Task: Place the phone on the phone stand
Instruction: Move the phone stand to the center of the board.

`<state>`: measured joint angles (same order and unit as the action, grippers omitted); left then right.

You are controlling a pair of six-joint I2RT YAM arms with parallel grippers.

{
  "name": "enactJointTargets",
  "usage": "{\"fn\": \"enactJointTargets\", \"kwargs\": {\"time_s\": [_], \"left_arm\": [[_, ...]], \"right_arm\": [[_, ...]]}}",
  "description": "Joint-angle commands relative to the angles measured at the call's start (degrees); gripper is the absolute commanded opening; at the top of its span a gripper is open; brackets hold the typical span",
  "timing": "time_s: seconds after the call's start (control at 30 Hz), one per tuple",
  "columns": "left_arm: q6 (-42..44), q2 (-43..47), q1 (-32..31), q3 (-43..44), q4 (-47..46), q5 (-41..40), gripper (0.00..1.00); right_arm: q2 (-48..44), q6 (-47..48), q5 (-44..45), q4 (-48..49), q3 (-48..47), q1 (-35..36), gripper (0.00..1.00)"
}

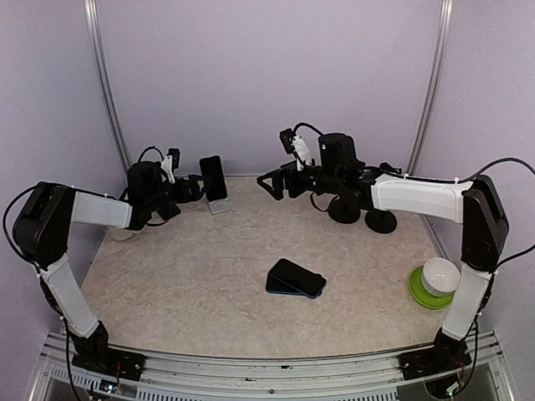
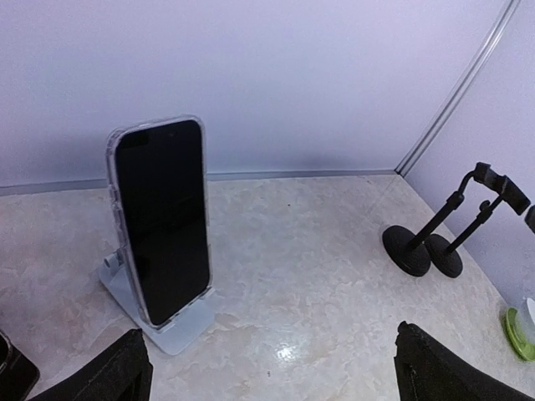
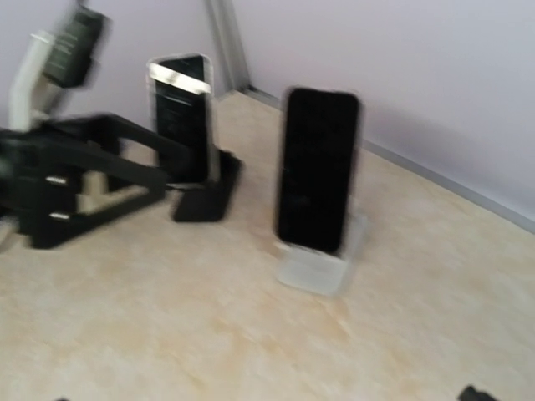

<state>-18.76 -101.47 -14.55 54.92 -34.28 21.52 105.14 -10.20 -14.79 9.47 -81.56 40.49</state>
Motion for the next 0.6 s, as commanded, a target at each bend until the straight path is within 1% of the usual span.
{"fn": "enactJointTargets", "kwargs": {"time_s": [0.0, 0.2, 0.43, 0.57], "left_arm": [[2.0, 5.8, -2.4, -1.5, 4.3, -1.4, 0.99], [3.9, 13.3, -4.9, -3.1, 8.0, -3.1, 0.99], [5.3, 20.4, -8.3, -3.6, 13.2, -6.0, 0.99], [6.0, 23.8, -10.6, -3.8, 16.2, -7.2, 0.99]], "right_arm": [[-5.4, 3.2, 8.5, -7.5, 1.9, 0.5, 1.00], [-9.1, 5.5, 15.4, -12.5, 2.8, 0.4, 1.00], [-12.1, 6.0, 18.3, -13.7, 5.4, -1.0, 1.00], [-14.0, 5.6, 21.7, -14.1, 7.5, -2.2, 1.00]]}}
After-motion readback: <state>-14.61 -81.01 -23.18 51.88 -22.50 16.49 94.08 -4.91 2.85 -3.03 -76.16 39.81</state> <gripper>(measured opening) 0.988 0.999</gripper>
